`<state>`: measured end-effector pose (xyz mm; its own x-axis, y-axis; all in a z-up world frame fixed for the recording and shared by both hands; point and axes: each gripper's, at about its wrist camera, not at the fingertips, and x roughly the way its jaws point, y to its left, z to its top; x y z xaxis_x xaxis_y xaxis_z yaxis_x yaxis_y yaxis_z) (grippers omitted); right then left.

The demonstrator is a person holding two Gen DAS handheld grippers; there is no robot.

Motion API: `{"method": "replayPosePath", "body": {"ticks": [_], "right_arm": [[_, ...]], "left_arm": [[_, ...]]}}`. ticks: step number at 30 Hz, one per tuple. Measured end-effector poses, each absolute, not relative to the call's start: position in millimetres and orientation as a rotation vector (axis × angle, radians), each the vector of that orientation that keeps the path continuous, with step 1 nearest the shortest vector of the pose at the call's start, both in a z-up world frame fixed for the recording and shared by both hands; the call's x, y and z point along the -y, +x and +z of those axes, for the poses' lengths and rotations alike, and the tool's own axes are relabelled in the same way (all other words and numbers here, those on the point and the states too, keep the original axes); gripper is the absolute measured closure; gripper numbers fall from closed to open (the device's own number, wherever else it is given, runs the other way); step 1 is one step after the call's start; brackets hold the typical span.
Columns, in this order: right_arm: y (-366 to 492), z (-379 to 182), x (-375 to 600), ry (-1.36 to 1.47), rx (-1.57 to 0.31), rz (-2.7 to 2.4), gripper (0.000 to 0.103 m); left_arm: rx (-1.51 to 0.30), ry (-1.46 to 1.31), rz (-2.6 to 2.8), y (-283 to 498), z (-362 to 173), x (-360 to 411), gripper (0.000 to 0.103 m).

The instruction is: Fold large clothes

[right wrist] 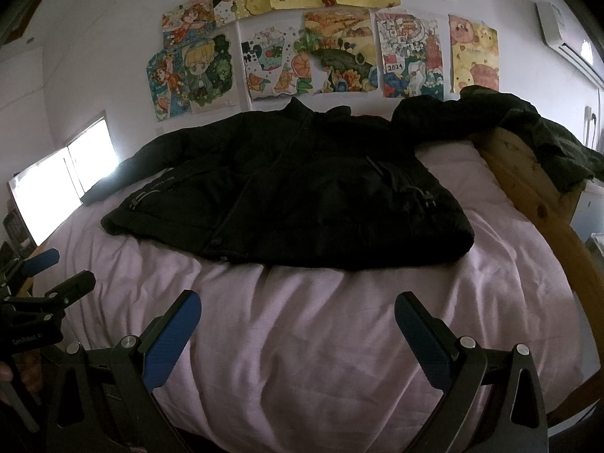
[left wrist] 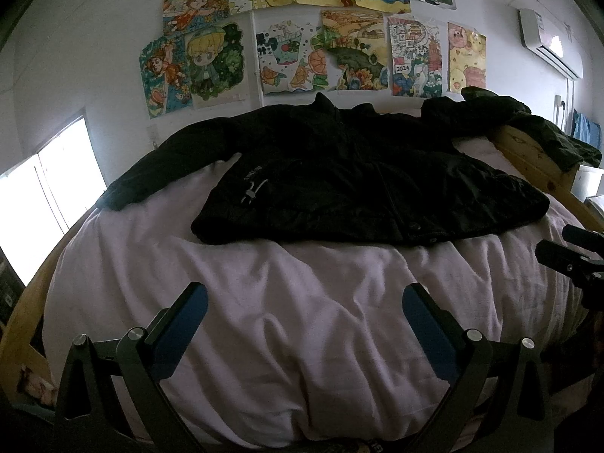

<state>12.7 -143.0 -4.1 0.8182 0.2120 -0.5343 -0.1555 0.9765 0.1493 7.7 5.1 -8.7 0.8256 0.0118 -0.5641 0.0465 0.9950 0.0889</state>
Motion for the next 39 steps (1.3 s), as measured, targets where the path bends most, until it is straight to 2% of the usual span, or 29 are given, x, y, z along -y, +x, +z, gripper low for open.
{"method": "replayPosePath", "body": {"ticks": [10,14,20,25,31,39], "right_arm": [[13.9,6.7,152.3,0.192,-0.594,0.175,0.0],[24.3,32.6,174.6,0.309,-0.679,0.253,0.0],[58.9,105.1,222.8,0.369,-0.754,0.218,0.0],[102.1,150.3,278.1,0.414,-0.693,0.092,0.0],[201.1,160.0,342.5,0.334,-0.663,-0.024,0.0],[309.9,143.2,434.6,0.378,-0.578,-0.159,0.0]], "left_arm": [[-0.645,0.082,-0.018,20.5,3.3,-19.7,0.002],[-0.585,0.093,0.002,14.9,42.8,-17.6,0.002],[-0.61,0.119,-0.013,29.0,109.8,-2.6,0.002],[-0.618,0.171,0.008,57.8,165.4,10.6,0.002],[-0.64,0.239,0.003,137.4,186.4,36.0,0.002],[-0.634,0.121,-0.088,322.1,162.6,78.4,0.002]]}}
